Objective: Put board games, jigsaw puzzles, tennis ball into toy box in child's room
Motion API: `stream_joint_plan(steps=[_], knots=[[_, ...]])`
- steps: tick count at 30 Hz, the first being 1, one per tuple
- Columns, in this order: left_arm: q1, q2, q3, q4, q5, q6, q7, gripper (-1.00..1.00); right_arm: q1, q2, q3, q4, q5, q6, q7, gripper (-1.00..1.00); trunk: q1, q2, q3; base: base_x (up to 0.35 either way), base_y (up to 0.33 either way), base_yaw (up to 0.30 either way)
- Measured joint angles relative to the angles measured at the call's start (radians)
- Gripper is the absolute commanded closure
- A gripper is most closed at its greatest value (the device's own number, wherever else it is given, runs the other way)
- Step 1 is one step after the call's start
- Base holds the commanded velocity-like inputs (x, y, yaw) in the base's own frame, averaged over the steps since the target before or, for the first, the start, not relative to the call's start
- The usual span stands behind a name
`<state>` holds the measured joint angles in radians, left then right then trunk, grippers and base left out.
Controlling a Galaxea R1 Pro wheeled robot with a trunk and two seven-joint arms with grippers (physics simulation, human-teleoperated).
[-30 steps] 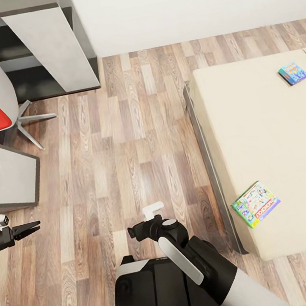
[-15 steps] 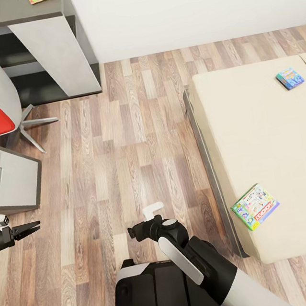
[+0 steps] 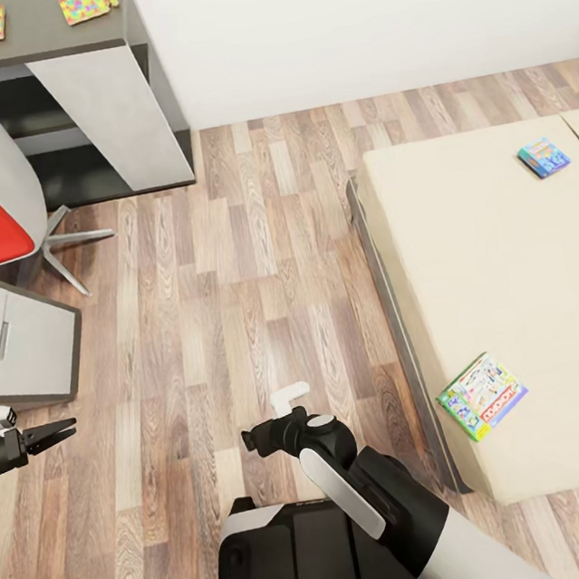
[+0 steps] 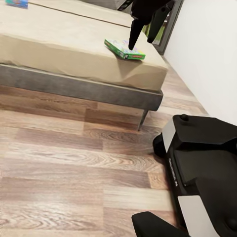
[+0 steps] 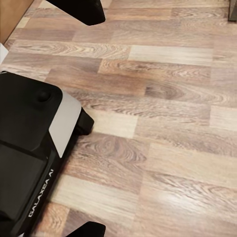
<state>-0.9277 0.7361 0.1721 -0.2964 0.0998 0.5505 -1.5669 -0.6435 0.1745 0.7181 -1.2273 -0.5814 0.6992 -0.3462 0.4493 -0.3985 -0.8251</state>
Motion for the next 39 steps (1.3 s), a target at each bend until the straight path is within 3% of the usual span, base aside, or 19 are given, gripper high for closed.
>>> stream_joint_plan(steps=[39], knots=[[0.000, 0.000, 0.000, 0.000, 0.000, 0.002, 0.000, -1.00, 0.000, 0.000, 0.000, 0.001, 0.001, 0.000, 0.000, -1.00, 0.000, 0.000, 0.064, 0.000, 0.000, 0.000]])
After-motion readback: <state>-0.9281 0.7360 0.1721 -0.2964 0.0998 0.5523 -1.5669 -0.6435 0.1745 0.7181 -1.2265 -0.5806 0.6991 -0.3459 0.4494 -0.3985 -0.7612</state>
